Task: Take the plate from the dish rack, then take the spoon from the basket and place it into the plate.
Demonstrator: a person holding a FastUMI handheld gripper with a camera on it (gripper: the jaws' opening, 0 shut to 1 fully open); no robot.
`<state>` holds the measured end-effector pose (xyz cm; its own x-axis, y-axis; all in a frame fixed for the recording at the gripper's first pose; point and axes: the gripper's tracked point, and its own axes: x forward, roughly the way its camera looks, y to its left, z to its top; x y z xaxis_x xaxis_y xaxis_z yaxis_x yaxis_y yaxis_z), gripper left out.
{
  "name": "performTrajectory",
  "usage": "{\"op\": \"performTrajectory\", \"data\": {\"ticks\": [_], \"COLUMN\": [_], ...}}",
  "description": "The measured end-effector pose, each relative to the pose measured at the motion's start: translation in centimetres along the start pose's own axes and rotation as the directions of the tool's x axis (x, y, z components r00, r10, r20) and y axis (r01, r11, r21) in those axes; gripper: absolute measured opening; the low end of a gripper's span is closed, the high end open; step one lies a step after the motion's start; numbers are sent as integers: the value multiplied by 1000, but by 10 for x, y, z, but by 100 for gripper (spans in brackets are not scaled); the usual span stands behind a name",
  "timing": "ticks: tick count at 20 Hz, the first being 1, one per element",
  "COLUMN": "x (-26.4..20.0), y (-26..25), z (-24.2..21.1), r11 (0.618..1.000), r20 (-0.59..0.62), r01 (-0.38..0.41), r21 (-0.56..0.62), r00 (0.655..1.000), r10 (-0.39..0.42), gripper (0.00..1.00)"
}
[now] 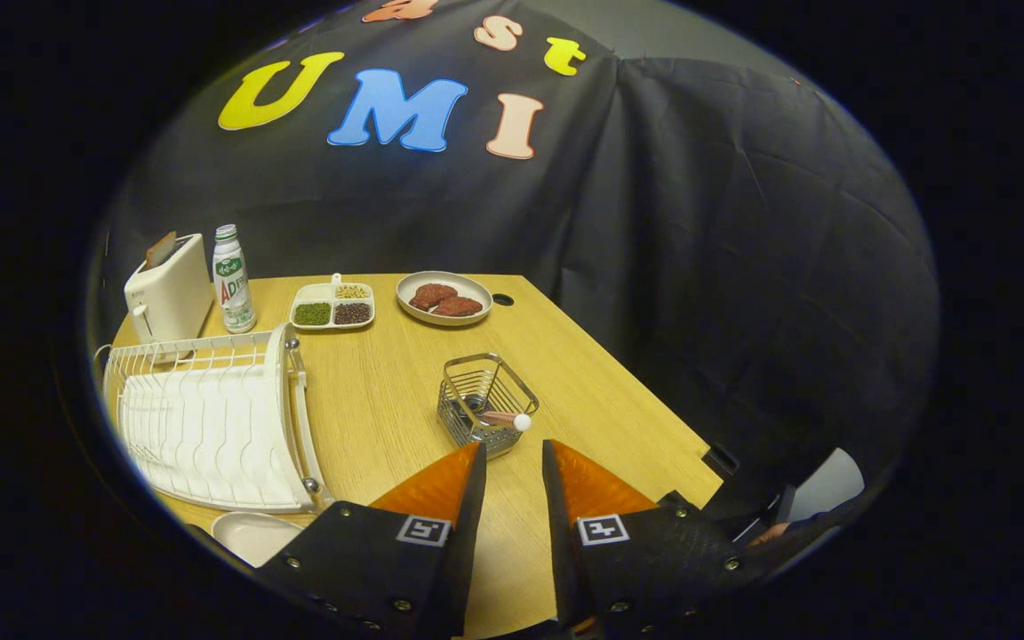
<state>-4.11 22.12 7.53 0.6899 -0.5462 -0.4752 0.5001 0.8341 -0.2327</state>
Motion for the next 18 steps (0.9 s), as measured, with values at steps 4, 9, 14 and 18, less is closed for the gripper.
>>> {"op": "performTrajectory", "data": {"ticks": [4,9,14,18], "x": [22,43,56,68], "y": [-6,-3,-2,6], "z": [1,-1,2,6], "r11": [1000,999,999,997], "r20": [-24,-61,-74,-82], "r01": [-10,-24,-29,-63], "r21": [24,27,41,49], "r00": [1000,998,997,994], "r10": [11,26,32,67], "gripper": [38,38,38,24]}}
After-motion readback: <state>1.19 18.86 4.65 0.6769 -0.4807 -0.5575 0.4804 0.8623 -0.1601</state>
